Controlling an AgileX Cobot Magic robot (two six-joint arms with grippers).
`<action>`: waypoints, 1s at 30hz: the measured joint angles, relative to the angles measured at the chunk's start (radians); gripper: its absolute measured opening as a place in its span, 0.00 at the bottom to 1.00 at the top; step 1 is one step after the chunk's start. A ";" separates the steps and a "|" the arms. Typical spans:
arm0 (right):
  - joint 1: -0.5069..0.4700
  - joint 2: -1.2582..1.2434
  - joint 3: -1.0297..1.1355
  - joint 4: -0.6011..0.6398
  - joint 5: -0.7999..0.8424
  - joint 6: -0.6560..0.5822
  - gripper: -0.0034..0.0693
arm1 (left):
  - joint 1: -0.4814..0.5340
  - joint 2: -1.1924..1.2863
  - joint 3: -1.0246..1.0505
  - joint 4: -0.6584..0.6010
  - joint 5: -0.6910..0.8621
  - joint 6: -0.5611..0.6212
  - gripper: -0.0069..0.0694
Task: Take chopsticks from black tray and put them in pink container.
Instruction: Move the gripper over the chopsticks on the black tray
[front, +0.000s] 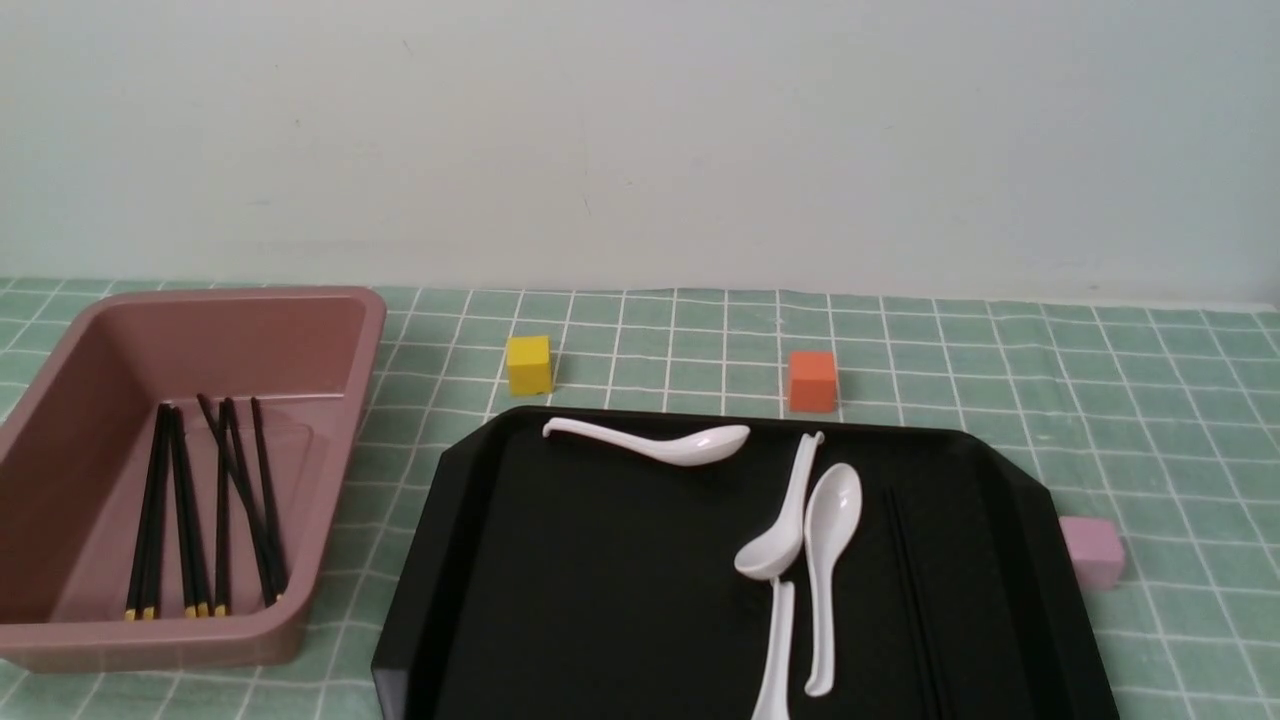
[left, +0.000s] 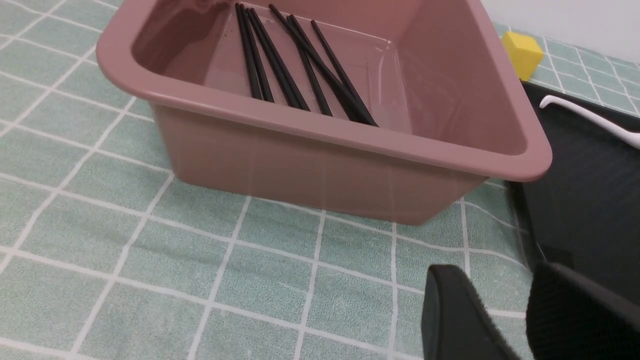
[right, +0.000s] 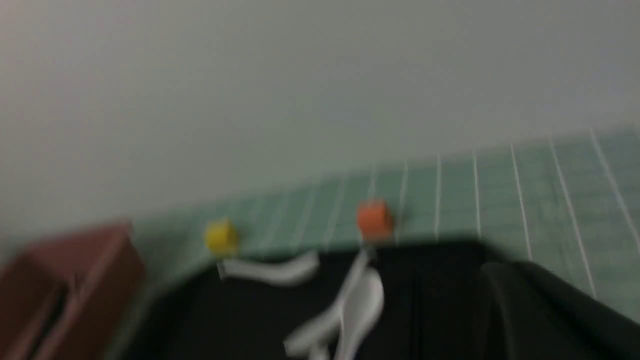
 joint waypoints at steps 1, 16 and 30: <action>0.000 0.068 -0.012 -0.004 0.065 -0.013 0.03 | 0.000 0.000 0.000 0.000 0.000 0.000 0.40; 0.188 0.825 -0.110 0.164 0.174 -0.219 0.29 | 0.000 0.000 0.000 0.000 0.000 0.000 0.40; 0.431 1.139 -0.274 -0.303 0.060 0.397 0.44 | 0.000 0.000 0.000 0.000 0.000 0.000 0.40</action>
